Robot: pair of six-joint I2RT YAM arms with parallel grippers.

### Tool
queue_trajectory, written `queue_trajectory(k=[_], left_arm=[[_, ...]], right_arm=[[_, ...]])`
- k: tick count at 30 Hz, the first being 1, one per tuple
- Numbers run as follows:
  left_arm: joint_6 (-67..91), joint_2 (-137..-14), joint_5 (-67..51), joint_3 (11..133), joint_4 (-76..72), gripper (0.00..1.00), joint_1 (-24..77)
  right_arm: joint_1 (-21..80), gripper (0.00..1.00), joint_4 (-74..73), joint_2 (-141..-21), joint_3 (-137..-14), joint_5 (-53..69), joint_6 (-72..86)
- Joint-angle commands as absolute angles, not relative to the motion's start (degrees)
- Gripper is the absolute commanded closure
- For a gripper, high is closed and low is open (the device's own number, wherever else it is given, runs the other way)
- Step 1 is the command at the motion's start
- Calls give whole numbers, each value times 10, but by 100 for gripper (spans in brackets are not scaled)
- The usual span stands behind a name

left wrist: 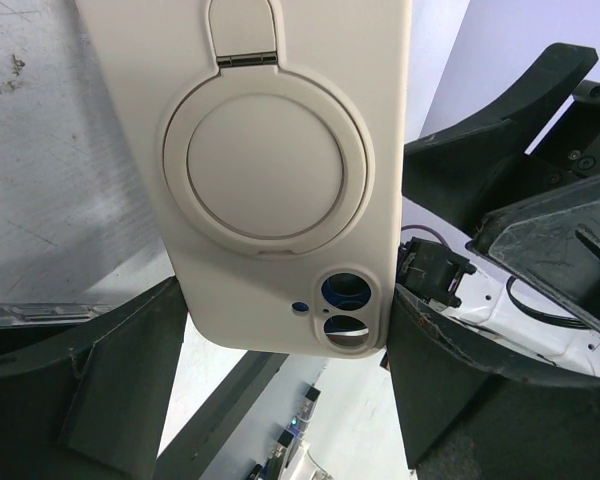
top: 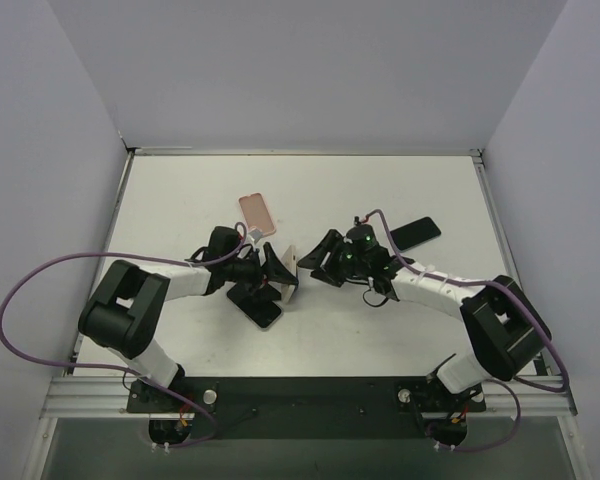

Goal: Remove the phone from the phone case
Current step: Remove the phone case from the phone.

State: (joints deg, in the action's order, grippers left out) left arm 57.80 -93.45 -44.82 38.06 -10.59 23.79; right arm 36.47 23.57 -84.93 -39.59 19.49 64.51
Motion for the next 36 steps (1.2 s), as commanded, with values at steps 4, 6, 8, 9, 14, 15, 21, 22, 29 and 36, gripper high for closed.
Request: queue_trajectory(k=[4, 6, 8, 9, 14, 15, 21, 22, 29, 36], left_arm=[[589, -909, -477, 382, -170, 100, 234], [603, -910, -483, 381, -189, 100, 234], [617, -911, -485, 376, -208, 100, 234], [620, -911, -488, 374, -214, 100, 232], [631, -911, -493, 374, -230, 100, 232], [632, -911, -493, 375, -234, 100, 232], [675, -905, -502, 359, -300, 100, 230], [679, -905, -504, 356, -307, 100, 229], [732, -916, -507, 346, -388, 100, 227], [728, -923, -510, 351, -390, 100, 225]], right_arm=[[381, 49, 223, -897, -427, 213, 645], [384, 49, 215, -915, -430, 213, 648], [388, 49, 207, -925, -431, 214, 648], [390, 50, 202, -934, -432, 214, 648], [403, 50, 184, -954, -444, 209, 643], [406, 50, 189, -958, -445, 212, 645], [413, 58, 183, -968, -454, 221, 639], [416, 61, 183, -967, -452, 225, 638], [426, 72, 180, -948, -423, 255, 626], [431, 77, 145, -904, -400, 266, 604]])
